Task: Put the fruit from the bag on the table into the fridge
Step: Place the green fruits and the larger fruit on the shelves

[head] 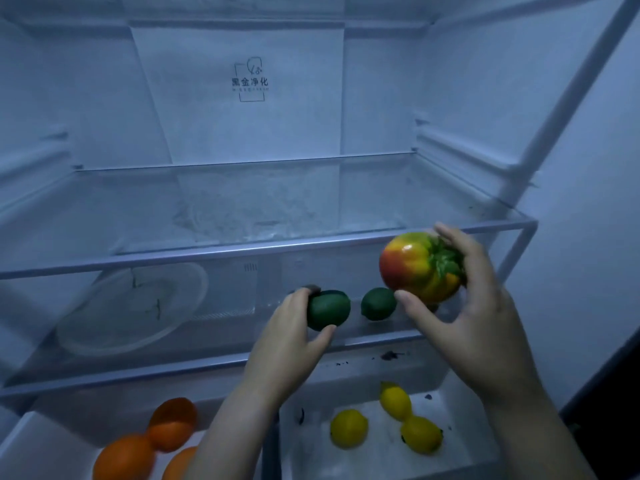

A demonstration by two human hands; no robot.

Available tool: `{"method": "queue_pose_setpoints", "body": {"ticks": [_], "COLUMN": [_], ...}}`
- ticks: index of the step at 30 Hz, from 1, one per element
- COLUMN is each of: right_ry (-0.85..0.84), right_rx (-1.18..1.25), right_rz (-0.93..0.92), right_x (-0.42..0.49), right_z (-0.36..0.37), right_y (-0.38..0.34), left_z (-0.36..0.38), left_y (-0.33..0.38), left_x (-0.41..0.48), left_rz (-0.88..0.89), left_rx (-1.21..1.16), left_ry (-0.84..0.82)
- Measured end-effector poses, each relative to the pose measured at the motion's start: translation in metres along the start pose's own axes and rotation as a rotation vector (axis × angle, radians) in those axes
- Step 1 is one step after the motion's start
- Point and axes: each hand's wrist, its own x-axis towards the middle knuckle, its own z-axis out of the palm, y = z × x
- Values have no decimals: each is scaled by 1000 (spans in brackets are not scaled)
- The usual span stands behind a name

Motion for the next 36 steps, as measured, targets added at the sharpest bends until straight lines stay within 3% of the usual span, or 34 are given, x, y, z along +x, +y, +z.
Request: {"method": "queue_pose_setpoints", "body": {"ticks": [3, 11, 19, 36], "right_ry": [73, 49, -51, 2], "right_rx": [77, -83, -173, -253], "right_rz": [-33, -121, -7, 1], "right_x": [26, 89, 117, 118], "right_z": [-2, 18, 38, 43], "right_y": [-1, 9, 22, 27], "left_z": [10, 31, 43, 59], "left_y": [-4, -16, -27, -39], "left_x": [6, 25, 32, 44], "left_rz": [-26, -58, -103, -114], "left_rx": [23, 63, 84, 88], "left_ry": [-6, -26, -42, -98]}}
